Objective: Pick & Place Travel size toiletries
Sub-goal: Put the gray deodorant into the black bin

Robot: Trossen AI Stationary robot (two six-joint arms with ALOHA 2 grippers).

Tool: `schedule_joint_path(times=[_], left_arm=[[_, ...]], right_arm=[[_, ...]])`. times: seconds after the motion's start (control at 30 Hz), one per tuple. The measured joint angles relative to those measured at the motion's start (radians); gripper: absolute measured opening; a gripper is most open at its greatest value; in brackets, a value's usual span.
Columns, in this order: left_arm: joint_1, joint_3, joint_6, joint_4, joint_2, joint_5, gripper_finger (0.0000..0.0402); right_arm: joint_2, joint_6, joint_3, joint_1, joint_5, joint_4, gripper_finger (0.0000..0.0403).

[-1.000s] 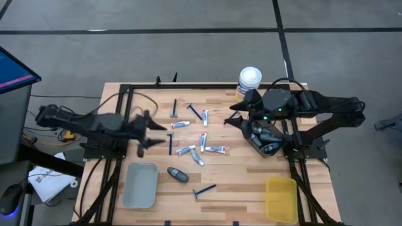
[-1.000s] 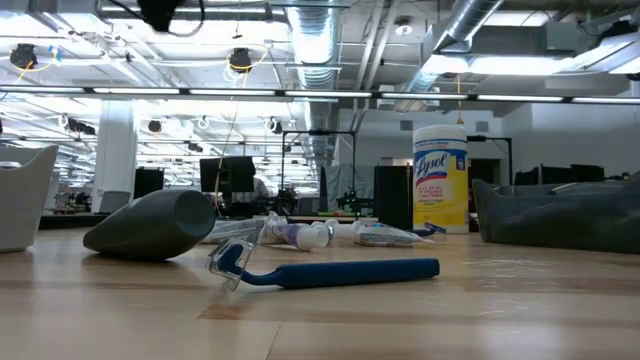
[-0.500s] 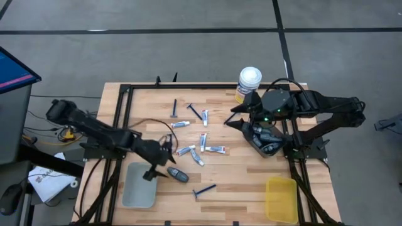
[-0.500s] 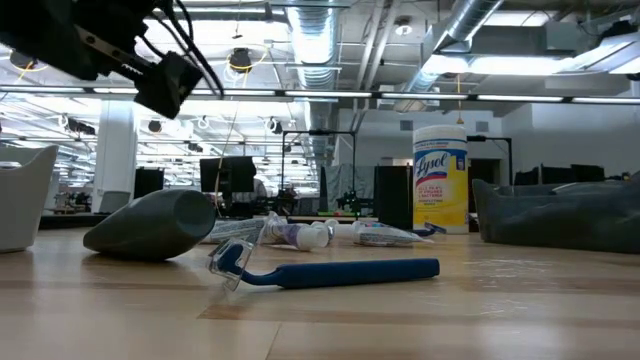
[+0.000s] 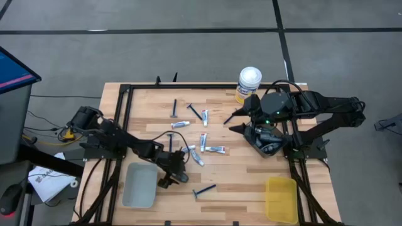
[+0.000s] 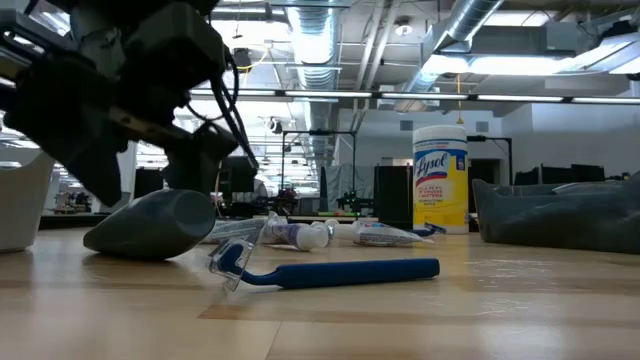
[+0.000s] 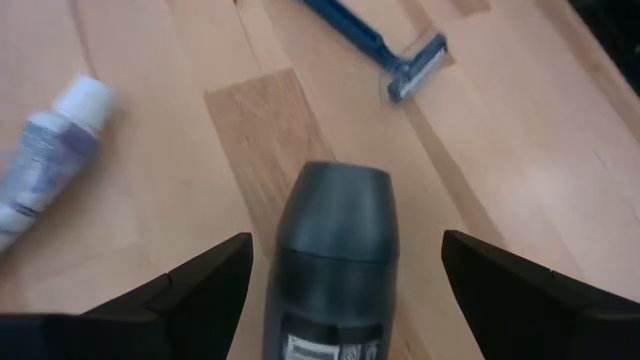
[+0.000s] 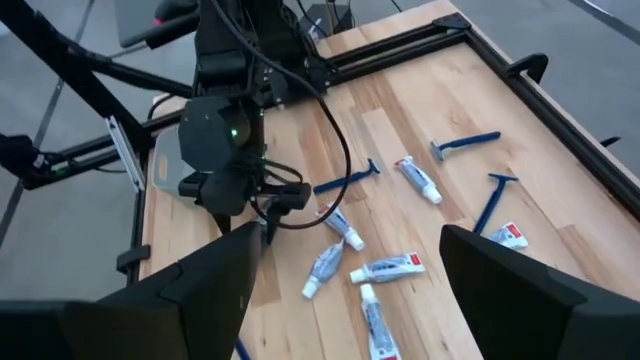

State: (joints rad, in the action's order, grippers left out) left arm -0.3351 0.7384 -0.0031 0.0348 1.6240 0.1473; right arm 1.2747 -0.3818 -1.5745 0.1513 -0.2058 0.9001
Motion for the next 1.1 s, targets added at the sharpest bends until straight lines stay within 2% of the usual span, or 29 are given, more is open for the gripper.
schedule_joint_path(times=[0.27,0.4,0.7,1.1], left_arm=[[0.000,0.005,0.012,0.010,0.063,-0.001,0.0301],[-0.005,0.007,0.073,0.004,0.098,-0.012,0.0282],[0.000,0.007,0.127,0.002,0.100,-0.065,0.0204],[0.013,0.005,0.183,0.009,0.087,-0.053,0.0203]], right_arm=[[0.000,0.015,0.000,0.000,0.002,0.044,0.0301],[0.000,0.007,0.000,-0.001,0.002,0.043,0.0301],[0.000,-0.034,0.000,0.000,0.001,0.038,0.0301],[0.000,-0.038,0.000,0.000,-0.001,-0.007,0.0301]])
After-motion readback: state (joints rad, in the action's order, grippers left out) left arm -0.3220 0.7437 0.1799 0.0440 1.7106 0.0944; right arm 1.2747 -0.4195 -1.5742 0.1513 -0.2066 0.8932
